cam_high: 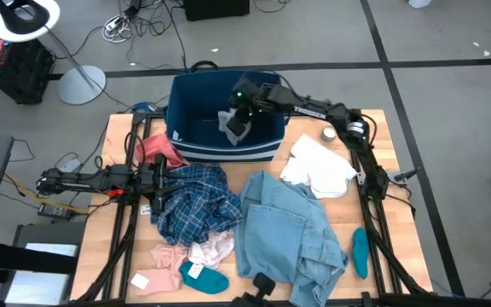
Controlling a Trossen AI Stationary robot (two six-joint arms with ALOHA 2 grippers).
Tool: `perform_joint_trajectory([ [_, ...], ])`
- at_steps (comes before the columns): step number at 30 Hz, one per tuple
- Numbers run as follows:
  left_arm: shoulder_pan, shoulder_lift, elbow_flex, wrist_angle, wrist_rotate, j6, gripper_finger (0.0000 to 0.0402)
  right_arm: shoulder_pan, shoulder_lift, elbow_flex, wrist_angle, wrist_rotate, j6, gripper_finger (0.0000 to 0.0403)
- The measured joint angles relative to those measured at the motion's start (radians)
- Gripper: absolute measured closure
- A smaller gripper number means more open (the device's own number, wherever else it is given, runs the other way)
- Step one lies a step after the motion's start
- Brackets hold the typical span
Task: Sort clothes
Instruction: Put the gray underwear into the blue laundry bin
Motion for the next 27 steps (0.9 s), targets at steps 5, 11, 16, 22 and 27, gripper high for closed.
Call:
perform_joint_trajectory([
  [5, 0.000, 0.000, 0.000, 0.000, 0.000, 0.000, 0.0270, -0.001, 0.080, 0.000, 0.000, -0.043, 0.016, 0.0402],
  [11, 0.000, 0.000, 0.000, 0.000, 0.000, 0.000, 0.0270, 0.003, 0.151, 0.000, -0.005, -0.046, 0.016, 0.0394],
  [16, 0.000, 0.000, 0.000, 0.000, 0.000, 0.000, 0.0270, 0.004, 0.173, -0.001, -0.010, -0.071, 0.015, 0.0371],
  [22, 0.000, 0.000, 0.000, 0.000, 0.000, 0.000, 0.0270, 0.004, 0.144, -0.001, -0.003, -0.099, 0.015, 0.0328],
  [27, 0.000, 0.000, 0.000, 0.000, 0.000, 0.000, 0.0270, 0.005, 0.077, -0.001, -0.003, -0.125, 0.015, 0.0274],
])
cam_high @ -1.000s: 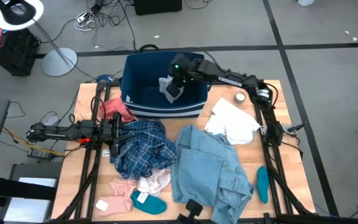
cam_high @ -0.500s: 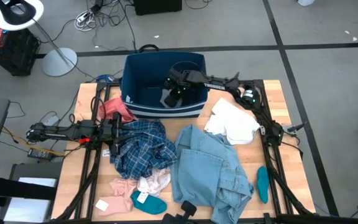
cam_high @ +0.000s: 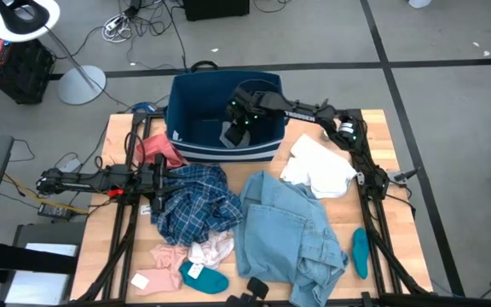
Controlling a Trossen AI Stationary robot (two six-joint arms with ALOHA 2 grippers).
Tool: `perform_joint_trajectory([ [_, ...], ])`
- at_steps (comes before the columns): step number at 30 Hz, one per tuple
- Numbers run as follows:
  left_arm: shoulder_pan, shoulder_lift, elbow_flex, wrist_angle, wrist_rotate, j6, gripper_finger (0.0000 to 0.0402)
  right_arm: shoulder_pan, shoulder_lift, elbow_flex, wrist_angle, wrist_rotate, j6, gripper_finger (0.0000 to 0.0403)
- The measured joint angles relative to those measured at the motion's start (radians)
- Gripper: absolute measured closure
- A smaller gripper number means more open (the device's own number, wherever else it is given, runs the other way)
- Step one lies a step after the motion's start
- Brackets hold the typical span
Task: Sort clothes
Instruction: Put the gray underwear into the blue laundry bin, then put the blue jeans into the blue laundry bin
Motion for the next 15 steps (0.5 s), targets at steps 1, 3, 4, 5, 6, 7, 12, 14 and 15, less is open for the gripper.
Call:
perform_joint_trajectory([
  [1, 0.000, 0.000, 0.000, 0.000, 0.000, 0.000, 0.0270, 0.000, -0.014, 0.000, 0.000, 0.000, 0.000, 0.0264],
  [3, 0.000, 0.000, 0.000, 0.000, 0.000, 0.000, 0.0270, 0.000, -0.050, 0.000, 0.000, 0.000, 0.000, 0.0245],
  [4, 0.000, 0.000, 0.000, 0.000, 0.000, 0.000, 0.0270, 0.000, -0.070, 0.000, 0.000, 0.000, 0.000, 0.0237],
  [5, 0.000, 0.000, 0.000, 0.000, 0.000, 0.000, 0.0270, 0.000, -0.089, 0.000, 0.002, 0.000, 0.000, 0.0229],
  [6, 0.000, 0.000, 0.000, 0.000, 0.000, 0.000, 0.0270, 0.000, -0.106, 0.000, 0.004, 0.000, 0.000, 0.0223],
  [7, 0.000, 0.000, 0.000, 0.000, 0.000, 0.000, 0.0270, 0.000, -0.123, 0.000, 0.005, 0.000, -0.001, 0.0217],
  [12, 0.000, 0.000, 0.000, 0.000, 0.000, 0.000, 0.0270, 0.004, -0.212, 0.000, 0.001, 0.001, -0.025, 0.0197],
  [14, 0.000, 0.000, 0.000, 0.000, 0.000, 0.000, 0.0270, 0.010, -0.250, 0.000, -0.002, 0.001, -0.035, 0.0192],
  [15, 0.000, 0.000, 0.000, 0.000, 0.000, 0.000, 0.0270, 0.014, -0.269, 0.000, -0.008, 0.001, -0.035, 0.0191],
])
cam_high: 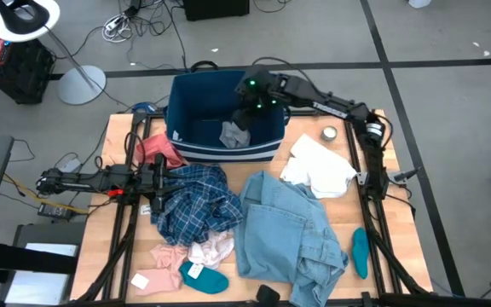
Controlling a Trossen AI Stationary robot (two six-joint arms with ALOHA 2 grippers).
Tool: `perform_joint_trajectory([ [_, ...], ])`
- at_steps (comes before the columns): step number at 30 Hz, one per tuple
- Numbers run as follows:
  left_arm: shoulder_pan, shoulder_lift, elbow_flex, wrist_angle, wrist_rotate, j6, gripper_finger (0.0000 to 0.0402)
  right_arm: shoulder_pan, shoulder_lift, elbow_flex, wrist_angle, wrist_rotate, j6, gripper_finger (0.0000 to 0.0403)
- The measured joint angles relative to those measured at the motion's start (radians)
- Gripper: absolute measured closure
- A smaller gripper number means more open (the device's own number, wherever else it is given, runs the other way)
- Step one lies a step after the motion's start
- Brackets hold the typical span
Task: Sort clothes
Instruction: Put the blue jeans into the blue laundry bin
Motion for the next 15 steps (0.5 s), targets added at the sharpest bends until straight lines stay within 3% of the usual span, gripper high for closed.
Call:
perform_joint_trajectory([
  [11, 0.000, 0.000, 0.000, 0.000, 0.000, 0.000, 0.0270, 0.116, -0.192, 0.000, -0.045, 0.012, -0.060, 0.0193],
  [15, 0.000, 0.000, 0.000, 0.000, 0.000, 0.000, 0.0270, 0.166, -0.252, 0.000, -0.090, 0.107, -0.081, 0.0193],
])
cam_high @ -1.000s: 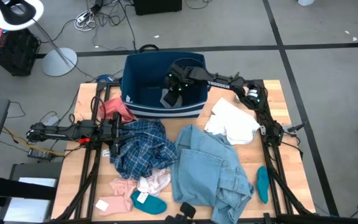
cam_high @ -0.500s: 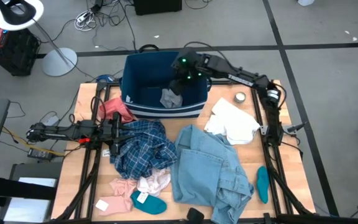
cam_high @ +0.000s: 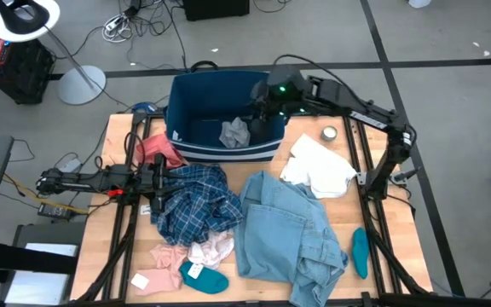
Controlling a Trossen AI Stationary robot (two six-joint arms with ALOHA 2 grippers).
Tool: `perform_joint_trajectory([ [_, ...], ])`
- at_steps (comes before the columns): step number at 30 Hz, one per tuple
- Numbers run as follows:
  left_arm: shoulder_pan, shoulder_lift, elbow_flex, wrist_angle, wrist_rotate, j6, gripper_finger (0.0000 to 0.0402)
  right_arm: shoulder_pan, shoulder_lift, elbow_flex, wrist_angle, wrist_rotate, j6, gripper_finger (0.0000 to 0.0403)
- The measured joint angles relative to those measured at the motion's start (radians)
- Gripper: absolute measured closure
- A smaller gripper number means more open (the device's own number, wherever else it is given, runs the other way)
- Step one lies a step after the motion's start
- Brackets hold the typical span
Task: Sort clothes
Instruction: Put the blue jeans into the blue laundry bin
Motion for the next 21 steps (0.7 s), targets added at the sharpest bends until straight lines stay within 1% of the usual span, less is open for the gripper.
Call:
perform_joint_trajectory([
  [2, 0.000, 0.000, 0.000, 0.000, 0.000, 0.000, 0.0270, 0.020, -0.020, 0.000, -0.036, 0.040, -0.002, 0.0194],
  [8, 0.000, 0.000, 0.000, 0.000, 0.000, 0.000, 0.0270, 0.071, -0.068, -0.001, -0.118, 0.032, -0.001, 0.0195],
  [11, 0.000, 0.000, 0.000, 0.000, 0.000, 0.000, 0.0270, 0.091, -0.103, -0.049, -0.120, 0.030, 0.002, 0.0198],
  [15, 0.000, 0.000, 0.000, 0.000, 0.000, 0.000, 0.0270, 0.107, -0.176, -0.180, -0.072, 0.039, 0.027, 0.0203],
  [21, 0.000, 0.000, 0.000, 0.000, 0.000, 0.000, 0.0270, 0.133, -0.341, -0.486, 0.069, 0.058, 0.115, 0.0209],
])
